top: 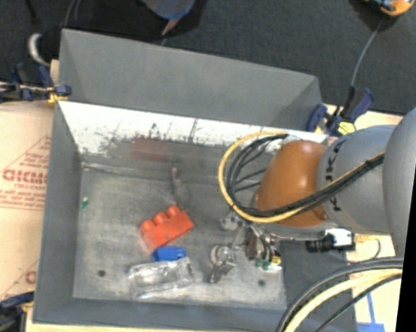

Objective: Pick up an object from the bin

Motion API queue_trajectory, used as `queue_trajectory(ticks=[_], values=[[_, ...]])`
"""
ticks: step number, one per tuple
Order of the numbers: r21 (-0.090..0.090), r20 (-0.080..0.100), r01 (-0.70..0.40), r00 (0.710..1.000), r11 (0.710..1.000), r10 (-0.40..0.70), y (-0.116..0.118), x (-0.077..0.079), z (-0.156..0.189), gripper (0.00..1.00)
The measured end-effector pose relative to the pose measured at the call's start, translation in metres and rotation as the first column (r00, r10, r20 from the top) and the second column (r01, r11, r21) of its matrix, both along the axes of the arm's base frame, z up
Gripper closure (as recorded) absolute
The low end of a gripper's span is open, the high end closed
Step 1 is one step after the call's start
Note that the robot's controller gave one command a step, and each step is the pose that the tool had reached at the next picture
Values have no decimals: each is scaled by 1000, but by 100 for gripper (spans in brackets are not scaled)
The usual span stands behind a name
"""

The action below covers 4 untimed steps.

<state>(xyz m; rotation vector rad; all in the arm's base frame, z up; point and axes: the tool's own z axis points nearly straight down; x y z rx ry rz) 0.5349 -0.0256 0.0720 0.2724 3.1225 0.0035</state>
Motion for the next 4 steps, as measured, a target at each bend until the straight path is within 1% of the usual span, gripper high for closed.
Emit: queue_trajectory(ticks=[1, 2, 3, 4], values=[[-3, 2, 137, 991, 991, -137, 11, -4, 2, 0], [-3, 10, 53, 999, 999, -53, 92, -4, 2, 0], [-1, -2, 115, 993, 993, -115, 109, 7, 7, 0], [-2, 2, 113, 994, 994, -113, 109, 8, 9, 100]])
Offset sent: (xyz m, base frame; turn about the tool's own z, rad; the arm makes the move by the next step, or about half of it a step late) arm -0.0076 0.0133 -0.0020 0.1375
